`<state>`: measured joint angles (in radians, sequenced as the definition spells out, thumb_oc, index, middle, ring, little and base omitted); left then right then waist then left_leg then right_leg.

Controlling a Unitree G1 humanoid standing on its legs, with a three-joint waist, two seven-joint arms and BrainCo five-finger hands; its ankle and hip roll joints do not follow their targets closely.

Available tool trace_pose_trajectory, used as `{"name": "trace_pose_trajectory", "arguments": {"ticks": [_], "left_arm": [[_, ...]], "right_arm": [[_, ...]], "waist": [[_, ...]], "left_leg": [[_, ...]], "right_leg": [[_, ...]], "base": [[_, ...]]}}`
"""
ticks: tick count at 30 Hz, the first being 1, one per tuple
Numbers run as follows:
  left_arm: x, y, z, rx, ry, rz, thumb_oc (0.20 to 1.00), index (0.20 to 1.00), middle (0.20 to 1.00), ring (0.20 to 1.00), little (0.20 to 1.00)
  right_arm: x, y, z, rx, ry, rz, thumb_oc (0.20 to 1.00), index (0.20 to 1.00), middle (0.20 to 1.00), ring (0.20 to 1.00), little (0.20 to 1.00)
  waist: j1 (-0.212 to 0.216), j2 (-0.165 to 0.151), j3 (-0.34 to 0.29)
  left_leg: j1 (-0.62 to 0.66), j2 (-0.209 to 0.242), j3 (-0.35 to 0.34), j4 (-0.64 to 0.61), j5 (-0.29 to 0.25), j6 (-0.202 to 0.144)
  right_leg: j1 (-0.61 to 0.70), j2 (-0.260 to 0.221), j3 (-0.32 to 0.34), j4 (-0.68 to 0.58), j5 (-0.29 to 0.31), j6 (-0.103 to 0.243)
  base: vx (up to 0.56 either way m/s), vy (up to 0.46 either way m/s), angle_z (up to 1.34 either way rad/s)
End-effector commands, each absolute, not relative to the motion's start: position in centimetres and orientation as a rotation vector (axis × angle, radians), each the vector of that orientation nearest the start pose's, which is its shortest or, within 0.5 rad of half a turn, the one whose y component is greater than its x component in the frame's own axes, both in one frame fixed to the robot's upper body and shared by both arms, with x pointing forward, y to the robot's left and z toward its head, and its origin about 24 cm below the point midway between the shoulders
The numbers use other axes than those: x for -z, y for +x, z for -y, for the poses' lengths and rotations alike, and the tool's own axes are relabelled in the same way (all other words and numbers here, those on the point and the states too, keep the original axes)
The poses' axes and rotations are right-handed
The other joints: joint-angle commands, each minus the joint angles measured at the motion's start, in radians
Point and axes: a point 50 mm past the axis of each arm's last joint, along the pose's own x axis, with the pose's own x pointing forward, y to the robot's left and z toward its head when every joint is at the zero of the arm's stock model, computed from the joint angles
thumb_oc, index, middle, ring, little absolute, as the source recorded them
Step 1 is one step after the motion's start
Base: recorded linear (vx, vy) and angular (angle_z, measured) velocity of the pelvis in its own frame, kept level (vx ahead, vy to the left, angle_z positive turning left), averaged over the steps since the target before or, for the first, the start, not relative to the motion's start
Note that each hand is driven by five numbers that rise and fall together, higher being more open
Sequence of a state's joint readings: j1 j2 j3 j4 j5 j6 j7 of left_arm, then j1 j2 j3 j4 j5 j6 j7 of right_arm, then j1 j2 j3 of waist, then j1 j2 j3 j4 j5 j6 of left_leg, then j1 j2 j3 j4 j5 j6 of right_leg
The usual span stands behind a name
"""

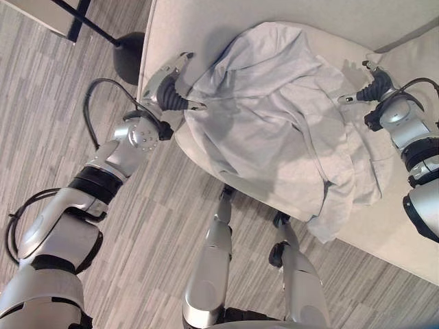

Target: Hang the clothes on the sofa on the clothes rack.

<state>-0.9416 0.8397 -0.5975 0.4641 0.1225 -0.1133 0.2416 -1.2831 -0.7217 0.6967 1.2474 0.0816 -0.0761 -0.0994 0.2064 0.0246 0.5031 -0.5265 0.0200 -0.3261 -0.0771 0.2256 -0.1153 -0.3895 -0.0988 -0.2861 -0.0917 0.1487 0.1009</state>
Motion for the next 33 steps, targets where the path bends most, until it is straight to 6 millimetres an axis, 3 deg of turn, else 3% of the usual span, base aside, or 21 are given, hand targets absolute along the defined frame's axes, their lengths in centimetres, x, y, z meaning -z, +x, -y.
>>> {"name": "trace_pose_trajectory", "arguments": {"ticks": [1, 10, 16, 20, 26, 28, 33], "left_arm": [[-25.1, 36.8, -18.6, -0.010, 1.189, 0.637, 1.000, 1.000, 1.000, 1.000, 1.000], [-23.7, 36.7, -16.9, 0.063, 1.167, 0.637, 1.000, 1.000, 1.000, 1.000, 1.000], [-22.3, 36.4, -15.5, 0.109, 1.097, 0.635, 1.000, 1.000, 1.000, 1.000, 1.000], [-20.8, 36.1, -14.7, 0.112, 0.954, 0.601, 1.000, 1.000, 1.000, 1.000, 1.000], [-20.3, 36.2, -14.3, 0.111, 0.910, 0.584, 1.000, 1.000, 1.000, 1.000, 1.000], [-18.3, 36.7, -14.3, 0.095, 0.900, 0.510, 1.000, 1.000, 1.000, 1.000, 1.000], [-17.0, 37.3, -14.7, 0.086, 0.933, 0.448, 1.000, 1.000, 1.000, 1.000, 1.000]], "right_arm": [[-27.9, 39.8, 29.6, 0.378, -1.013, 0.128, 1.000, 1.000, 1.000, 1.000, 1.000], [-28.9, 39.8, 29.6, 0.403, -1.022, 0.143, 1.000, 1.000, 1.000, 1.000, 1.000], [-28.2, 39.9, 29.6, 0.399, -1.023, 0.124, 1.000, 1.000, 1.000, 1.000, 1.000], [-27.5, 39.8, 30.1, 0.422, -1.009, 0.093, 1.000, 1.000, 1.000, 1.000, 1.000], [-27.4, 39.8, 30.2, 0.430, -1.003, 0.090, 1.000, 1.000, 1.000, 1.000, 1.000], [-28.3, 40.1, 29.1, 0.429, -1.003, 0.131, 1.000, 1.000, 1.000, 1.000, 1.000], [-29.6, 40.3, 28.2, 0.432, -1.011, 0.180, 1.000, 1.000, 1.000, 1.000, 1.000]], "waist": [[0.003, 0.001, -0.024], [0.003, 0.021, -0.010], [0.000, 0.025, -0.008], [0.004, 0.029, 0.000], [0.003, 0.029, 0.004], [-0.003, 0.021, 0.016], [-0.007, 0.012, 0.017]], "left_leg": [[0.041, -0.018, 0.041, -0.010, -0.085, 0.004], [0.024, -0.022, 0.037, -0.010, -0.082, 0.005], [0.026, -0.019, 0.041, -0.010, -0.083, 0.008], [0.031, -0.019, 0.039, -0.010, -0.085, 0.010], [0.031, -0.020, 0.037, -0.010, -0.086, 0.011], [0.028, -0.013, 0.036, -0.010, -0.084, 0.012], [0.012, -0.006, 0.038, -0.010, -0.083, 0.013]], "right_leg": [[-0.006, -0.079, 0.053, 0.016, 0.001, 0.079], [-0.029, -0.082, 0.054, 0.033, -0.011, 0.075], [-0.032, -0.081, 0.060, 0.040, -0.018, 0.071], [-0.029, -0.079, 0.060, 0.043, -0.028, 0.066], [-0.029, -0.080, 0.060, 0.046, -0.030, 0.065], [-0.039, -0.077, 0.065, 0.054, -0.036, 0.062], [-0.063, -0.073, 0.069, 0.062, -0.039, 0.060]], "base": [[0.00, -0.003, 0.06], [0.00, -0.001, 0.02], [0.00, 0.000, 0.00], [0.00, 0.000, 0.00], [0.00, -0.005, 0.00], [0.01, -0.043, -0.01], [0.00, 0.000, 0.00]]}}
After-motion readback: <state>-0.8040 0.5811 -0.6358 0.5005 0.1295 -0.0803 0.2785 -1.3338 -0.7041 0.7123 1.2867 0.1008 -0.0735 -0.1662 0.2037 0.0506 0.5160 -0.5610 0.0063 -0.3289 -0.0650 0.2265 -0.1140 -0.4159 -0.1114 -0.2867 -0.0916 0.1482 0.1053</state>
